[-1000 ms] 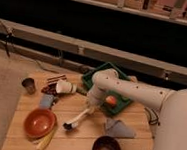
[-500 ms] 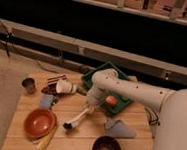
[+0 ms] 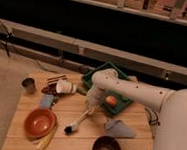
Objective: Wipe purple bowl with brush
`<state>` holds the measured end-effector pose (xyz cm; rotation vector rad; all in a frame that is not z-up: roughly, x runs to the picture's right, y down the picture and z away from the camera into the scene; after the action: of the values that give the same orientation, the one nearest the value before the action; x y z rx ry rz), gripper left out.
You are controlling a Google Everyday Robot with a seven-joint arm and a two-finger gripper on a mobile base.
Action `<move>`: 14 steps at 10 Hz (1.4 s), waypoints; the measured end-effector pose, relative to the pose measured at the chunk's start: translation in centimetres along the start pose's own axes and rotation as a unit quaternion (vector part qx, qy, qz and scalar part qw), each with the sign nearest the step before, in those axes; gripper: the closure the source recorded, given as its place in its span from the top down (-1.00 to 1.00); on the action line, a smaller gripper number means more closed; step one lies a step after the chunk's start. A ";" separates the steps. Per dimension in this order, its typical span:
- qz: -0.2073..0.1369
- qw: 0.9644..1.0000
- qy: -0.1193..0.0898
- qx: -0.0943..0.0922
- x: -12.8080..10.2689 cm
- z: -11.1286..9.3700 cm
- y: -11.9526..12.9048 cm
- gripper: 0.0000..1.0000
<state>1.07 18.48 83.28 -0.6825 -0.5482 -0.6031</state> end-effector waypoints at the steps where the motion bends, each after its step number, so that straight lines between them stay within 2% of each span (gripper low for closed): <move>1: 0.000 1.000 0.001 0.003 0.0 -0.1 0.0 0.34; 3: -0.004 0.999 0.036 0.002 -0.3 -1.3 -0.2 -0.09; 4: -0.006 0.999 0.039 0.001 -0.5 -1.4 -0.5 -0.19; 5: -0.007 0.999 0.036 -0.009 -0.5 -1.4 -0.5 -0.34; 6: -0.009 0.999 0.030 -0.016 -0.2 -0.9 -0.4 -0.33; 8: -0.013 0.999 0.019 -0.030 0.1 0.0 -0.8 0.00; 10: -0.008 0.999 0.003 -0.042 0.9 0.9 -0.9 0.43; 12: -0.006 0.999 -0.009 -0.051 1.3 1.6 -1.1 0.60; 14: -0.004 0.998 -0.017 -0.056 1.7 1.9 -1.1 0.60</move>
<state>0.97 18.62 86.08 -0.7974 -0.5526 -0.6329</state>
